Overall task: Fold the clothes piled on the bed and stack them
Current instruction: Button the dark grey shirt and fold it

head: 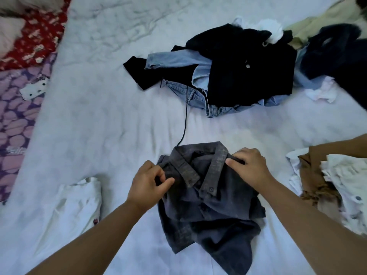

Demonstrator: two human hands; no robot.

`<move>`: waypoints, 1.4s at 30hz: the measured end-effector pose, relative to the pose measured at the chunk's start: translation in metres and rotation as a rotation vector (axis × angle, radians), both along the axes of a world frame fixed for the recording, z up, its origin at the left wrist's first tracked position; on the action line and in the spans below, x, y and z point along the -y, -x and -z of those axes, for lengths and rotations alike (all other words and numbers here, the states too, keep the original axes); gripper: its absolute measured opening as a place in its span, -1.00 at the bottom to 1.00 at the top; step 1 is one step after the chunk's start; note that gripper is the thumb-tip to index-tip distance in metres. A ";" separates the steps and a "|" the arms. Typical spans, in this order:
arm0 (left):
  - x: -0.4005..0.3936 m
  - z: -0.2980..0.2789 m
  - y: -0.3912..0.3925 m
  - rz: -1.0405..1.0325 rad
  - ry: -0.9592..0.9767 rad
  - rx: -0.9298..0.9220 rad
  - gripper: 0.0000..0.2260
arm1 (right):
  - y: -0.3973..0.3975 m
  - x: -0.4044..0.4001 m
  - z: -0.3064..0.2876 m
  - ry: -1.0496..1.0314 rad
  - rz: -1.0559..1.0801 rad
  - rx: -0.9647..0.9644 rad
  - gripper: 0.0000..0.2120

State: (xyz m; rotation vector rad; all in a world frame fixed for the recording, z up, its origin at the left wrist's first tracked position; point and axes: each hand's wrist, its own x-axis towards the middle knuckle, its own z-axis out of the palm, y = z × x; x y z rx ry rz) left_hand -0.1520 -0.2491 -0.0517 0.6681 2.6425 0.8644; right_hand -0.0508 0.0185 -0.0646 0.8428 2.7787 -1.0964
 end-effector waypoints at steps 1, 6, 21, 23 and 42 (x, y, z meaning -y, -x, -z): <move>0.003 -0.011 -0.001 -0.030 -0.012 -0.009 -0.74 | -0.004 -0.001 -0.012 -0.009 0.010 -0.036 -0.80; 0.015 -0.072 -0.009 -0.100 -0.133 0.126 -0.55 | -0.021 0.010 -0.074 0.037 0.092 -0.146 -0.88; 0.062 -0.238 -0.036 0.076 -0.172 -0.189 -0.87 | -0.089 0.051 -0.245 -0.270 0.108 -0.296 -0.84; 0.064 -0.257 -0.039 0.093 -0.150 -0.267 -0.88 | -0.095 0.057 -0.261 -0.174 0.147 -0.419 -0.84; 0.100 -0.409 -0.129 -0.065 -0.571 -0.228 -0.97 | -0.166 0.091 -0.413 0.066 0.022 -0.745 -0.87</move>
